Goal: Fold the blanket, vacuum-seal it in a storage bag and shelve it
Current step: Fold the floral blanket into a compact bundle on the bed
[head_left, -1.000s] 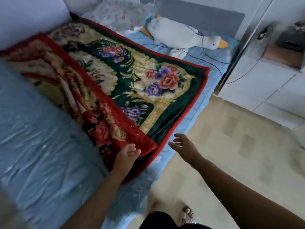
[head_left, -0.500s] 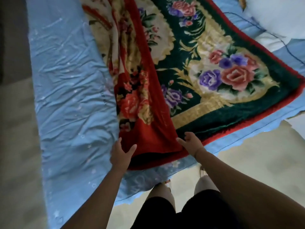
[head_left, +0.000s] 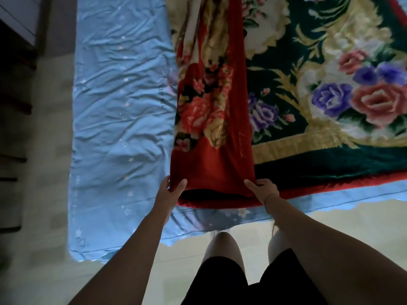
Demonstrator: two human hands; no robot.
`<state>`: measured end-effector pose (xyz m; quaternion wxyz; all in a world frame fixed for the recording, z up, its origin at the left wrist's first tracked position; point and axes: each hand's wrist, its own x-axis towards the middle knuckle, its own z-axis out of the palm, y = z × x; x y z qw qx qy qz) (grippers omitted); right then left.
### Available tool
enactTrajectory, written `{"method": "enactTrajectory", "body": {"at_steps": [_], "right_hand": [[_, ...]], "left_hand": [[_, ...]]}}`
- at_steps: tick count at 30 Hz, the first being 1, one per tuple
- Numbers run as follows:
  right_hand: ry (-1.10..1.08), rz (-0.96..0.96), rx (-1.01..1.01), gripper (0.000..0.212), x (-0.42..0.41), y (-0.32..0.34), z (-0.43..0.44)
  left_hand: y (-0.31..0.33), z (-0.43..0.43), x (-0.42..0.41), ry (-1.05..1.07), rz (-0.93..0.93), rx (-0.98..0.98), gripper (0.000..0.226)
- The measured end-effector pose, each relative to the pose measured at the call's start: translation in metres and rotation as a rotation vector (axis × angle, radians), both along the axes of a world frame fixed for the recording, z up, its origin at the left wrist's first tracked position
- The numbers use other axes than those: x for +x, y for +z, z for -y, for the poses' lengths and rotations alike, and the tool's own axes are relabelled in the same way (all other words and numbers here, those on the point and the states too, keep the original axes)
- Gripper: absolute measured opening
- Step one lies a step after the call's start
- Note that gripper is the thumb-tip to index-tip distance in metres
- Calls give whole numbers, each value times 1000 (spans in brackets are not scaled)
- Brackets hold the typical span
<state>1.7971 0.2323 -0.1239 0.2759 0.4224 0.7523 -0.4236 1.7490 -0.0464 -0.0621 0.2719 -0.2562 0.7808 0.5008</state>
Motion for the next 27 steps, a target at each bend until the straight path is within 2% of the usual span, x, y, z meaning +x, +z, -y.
{"method": "enactTrajectory", "body": {"at_steps": [2, 4, 7, 10, 12, 14, 16, 20, 21, 22, 24, 26, 27], "right_hand": [[-32, -55, -30, 41, -3, 2, 0], [-175, -119, -162, 31, -6, 8, 2], [-326, -151, -284, 23, -8, 20, -1], [-399, -191, -359, 19, -7, 33, -14], [-473, -219, -408, 19, -4, 42, -28], [-514, -238, -442, 20, 0, 52, -44], [-540, -252, -470, 20, 4, 59, -60], [-500, -235, -487, 21, 7, 73, -89], [-489, -227, -492, 21, 7, 75, -96], [-478, -222, -499, 21, 6, 77, -104], [-450, -223, -504, 21, 5, 81, -121], [-421, -245, -492, 21, 6, 86, -140], [-397, -257, -479, 22, 8, 88, -150]], "left_hand": [[0, -1, 2, -46, -13, -28, 70], [1, -3, 3, -89, -16, -76, 86], [-7, -5, 10, -182, -41, -157, 111], [0, -20, 16, -293, -110, -289, 107], [5, -33, 18, -229, -117, -401, 99], [13, -51, 21, -16, -78, -409, 107], [23, -74, 29, 188, -1, -337, 112], [34, -112, 39, 539, 185, -220, 100], [37, -119, 36, 639, 254, -98, 101], [37, -125, 32, 754, 282, 116, 97], [32, -134, 22, 973, 245, 553, 74], [19, -139, 15, 1119, 195, 665, 56], [16, -144, 14, 1147, 187, 658, 48]]}}
